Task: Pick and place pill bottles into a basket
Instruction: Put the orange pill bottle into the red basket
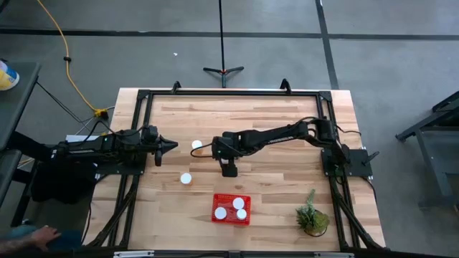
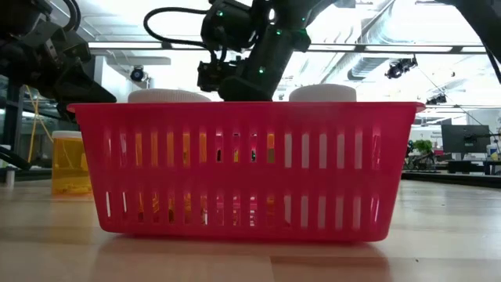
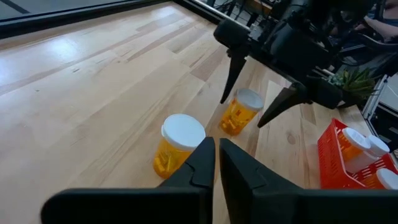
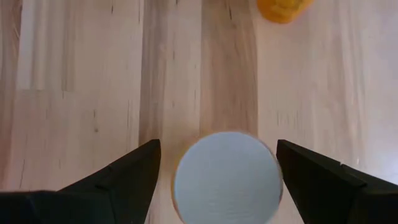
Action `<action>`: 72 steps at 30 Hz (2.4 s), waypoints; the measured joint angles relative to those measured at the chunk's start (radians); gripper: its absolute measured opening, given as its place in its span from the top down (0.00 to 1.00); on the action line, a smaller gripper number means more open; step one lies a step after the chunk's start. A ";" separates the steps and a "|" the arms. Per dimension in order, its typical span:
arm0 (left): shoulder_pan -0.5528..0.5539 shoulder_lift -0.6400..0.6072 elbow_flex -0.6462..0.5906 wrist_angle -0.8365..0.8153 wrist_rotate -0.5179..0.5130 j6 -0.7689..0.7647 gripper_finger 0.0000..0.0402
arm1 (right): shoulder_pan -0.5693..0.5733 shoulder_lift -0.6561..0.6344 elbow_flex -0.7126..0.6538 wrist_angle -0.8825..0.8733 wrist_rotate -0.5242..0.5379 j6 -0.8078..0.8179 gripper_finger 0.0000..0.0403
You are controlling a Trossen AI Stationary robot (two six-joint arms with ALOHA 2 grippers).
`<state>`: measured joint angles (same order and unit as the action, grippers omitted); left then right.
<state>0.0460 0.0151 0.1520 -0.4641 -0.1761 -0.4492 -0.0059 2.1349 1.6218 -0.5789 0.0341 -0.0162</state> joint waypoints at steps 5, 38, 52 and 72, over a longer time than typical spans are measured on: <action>0.000 0.000 0.000 0.000 0.000 0.000 0.84 | -0.002 0.000 0.000 -0.018 -0.018 0.000 0.23; 0.000 0.000 0.000 0.000 0.000 -0.003 0.89 | 0.000 0.000 -0.002 -0.033 -0.025 0.019 0.23; 0.000 0.000 0.000 0.000 0.000 -0.003 0.92 | 0.000 0.000 -0.002 -0.030 -0.024 0.038 0.23; 0.000 0.000 0.000 0.000 0.000 -0.007 0.92 | 0.000 0.000 -0.002 -0.030 -0.026 0.060 0.39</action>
<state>0.0457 0.0154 0.1520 -0.4642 -0.1764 -0.4563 -0.0063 2.1349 1.6203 -0.6086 0.0078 0.0441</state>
